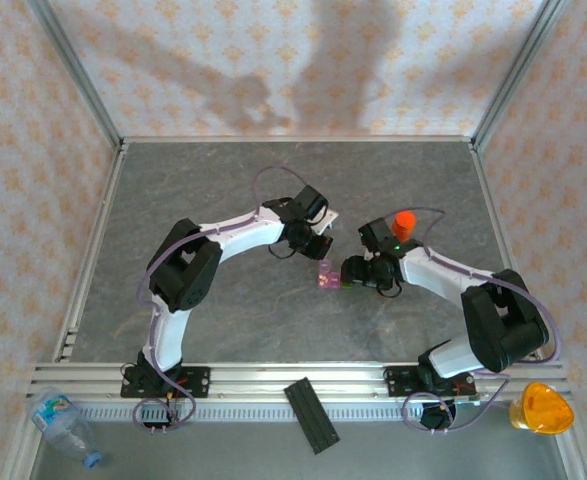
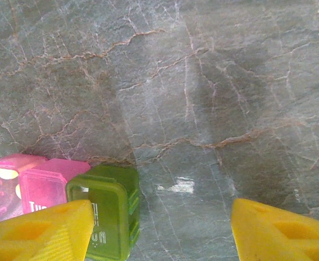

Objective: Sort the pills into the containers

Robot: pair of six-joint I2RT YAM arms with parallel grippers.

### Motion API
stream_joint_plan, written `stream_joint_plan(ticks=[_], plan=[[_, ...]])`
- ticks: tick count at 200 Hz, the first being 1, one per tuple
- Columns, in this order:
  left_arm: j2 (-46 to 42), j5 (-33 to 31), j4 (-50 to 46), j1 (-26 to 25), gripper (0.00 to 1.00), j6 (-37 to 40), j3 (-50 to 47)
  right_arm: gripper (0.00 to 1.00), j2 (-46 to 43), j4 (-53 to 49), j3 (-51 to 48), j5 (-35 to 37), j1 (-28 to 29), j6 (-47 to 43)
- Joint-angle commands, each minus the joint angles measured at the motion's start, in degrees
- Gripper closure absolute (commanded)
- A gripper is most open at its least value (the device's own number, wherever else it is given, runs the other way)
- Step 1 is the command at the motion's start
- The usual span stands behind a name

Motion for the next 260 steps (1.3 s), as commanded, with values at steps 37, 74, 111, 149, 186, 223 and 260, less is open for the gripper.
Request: stream_joint_plan(ticks=[37, 74, 111, 149, 186, 223, 260], plan=[[-3.5, 2.0, -2.5, -1.9, 1.00, 1.0, -0.4, 0.33, 0.2, -0.8, -1.6, 3.5, 0.3, 0.9], [-4.3, 2.3, -2.8, -2.3, 1.00, 1.3, -1.2, 0.33, 0.2, -0.7, -1.6, 3.6, 0.3, 0.9], [-4.7, 2.3, -2.8, -2.5, 1.00, 1.4, -2.4, 0.33, 0.2, -0.9, -1.6, 3.8, 0.3, 0.8], [-5.8, 2.5, -2.8, -2.8, 1.00, 1.4, -3.8, 0.33, 0.1, -1.0, -1.7, 3.9, 0.3, 0.8], [-6.9, 2.8, -2.7, -3.2, 1.00, 1.1, -4.8, 0.33, 0.1, -1.0, -1.8, 3.8, 0.3, 0.9], [-7.7, 2.9, -2.8, -4.0, 1.00, 1.0, -5.4, 0.33, 0.0, -0.9, -1.8, 3.9, 0.4, 0.9], [-7.7, 2.9, -2.9, -4.6, 1.00, 0.8, -6.0, 0.33, 0.0, -0.9, -1.8, 4.0, 0.3, 0.8]])
